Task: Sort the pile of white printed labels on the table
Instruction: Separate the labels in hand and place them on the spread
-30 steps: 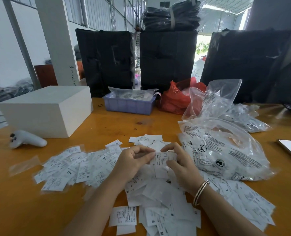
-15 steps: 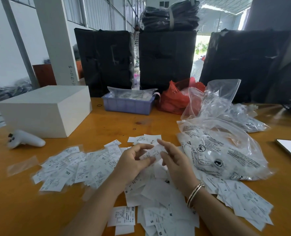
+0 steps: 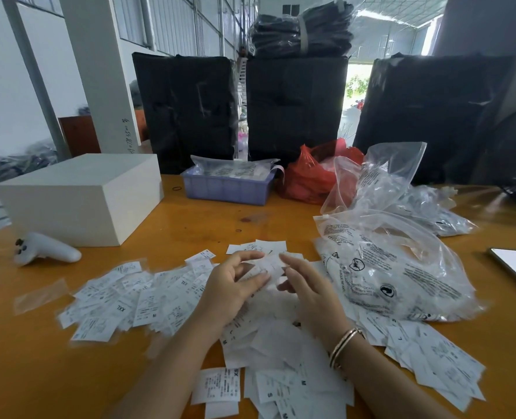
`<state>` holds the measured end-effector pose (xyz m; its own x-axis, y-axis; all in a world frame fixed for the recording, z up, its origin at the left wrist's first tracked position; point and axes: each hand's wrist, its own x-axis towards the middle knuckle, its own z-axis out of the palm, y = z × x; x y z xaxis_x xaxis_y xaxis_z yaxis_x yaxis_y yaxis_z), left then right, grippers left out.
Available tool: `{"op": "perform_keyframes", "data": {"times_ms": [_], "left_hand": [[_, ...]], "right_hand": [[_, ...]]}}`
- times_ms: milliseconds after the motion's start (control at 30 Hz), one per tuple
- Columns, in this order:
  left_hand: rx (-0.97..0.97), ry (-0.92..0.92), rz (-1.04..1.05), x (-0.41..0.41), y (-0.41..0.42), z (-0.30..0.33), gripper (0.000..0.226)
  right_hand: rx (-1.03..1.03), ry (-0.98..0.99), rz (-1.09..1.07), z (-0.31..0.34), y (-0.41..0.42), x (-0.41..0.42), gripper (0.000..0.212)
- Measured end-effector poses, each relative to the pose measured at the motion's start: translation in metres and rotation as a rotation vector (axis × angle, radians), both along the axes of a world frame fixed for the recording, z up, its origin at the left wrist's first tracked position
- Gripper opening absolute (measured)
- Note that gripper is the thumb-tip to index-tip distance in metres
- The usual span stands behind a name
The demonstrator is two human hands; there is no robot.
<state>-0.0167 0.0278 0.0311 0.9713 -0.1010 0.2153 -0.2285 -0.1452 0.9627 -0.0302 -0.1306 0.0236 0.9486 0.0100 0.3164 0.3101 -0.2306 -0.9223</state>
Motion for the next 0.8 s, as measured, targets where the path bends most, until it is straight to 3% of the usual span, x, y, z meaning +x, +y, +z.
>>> {"op": "perform_keyframes", "data": {"times_ms": [133,233,433,567,633,700,800], "left_hand": [[0.086,-0.017,-0.008,0.0,-0.002,-0.003,0.027],[0.155,-0.07,0.039,0.001,-0.001,-0.003,0.027],[0.357,-0.177,0.423,0.015,0.013,-0.008,0.039],[0.638,-0.125,0.491,0.017,0.017,-0.015,0.043],[0.795,-0.161,0.546,0.016,0.018,-0.015,0.04],[0.818,-0.208,0.578,0.014,0.016,-0.012,0.036],[0.813,-0.267,0.554,0.012,0.012,-0.012,0.03]], "right_hand": [[-0.207,0.001,-0.01,0.0,0.001,-0.002,0.021],[-0.232,-0.09,-0.017,0.004,-0.001,-0.002,0.019],[-0.009,-0.317,-0.497,0.041,-0.058,0.026,0.024],[-0.426,-0.059,-0.698,0.041,-0.115,0.06,0.03],[-0.736,0.117,-0.634,0.035,-0.136,0.071,0.028],[-1.046,0.263,-0.533,0.029,-0.142,0.074,0.025],[-1.114,0.302,-0.499,0.024,-0.14,0.073,0.031]]}}
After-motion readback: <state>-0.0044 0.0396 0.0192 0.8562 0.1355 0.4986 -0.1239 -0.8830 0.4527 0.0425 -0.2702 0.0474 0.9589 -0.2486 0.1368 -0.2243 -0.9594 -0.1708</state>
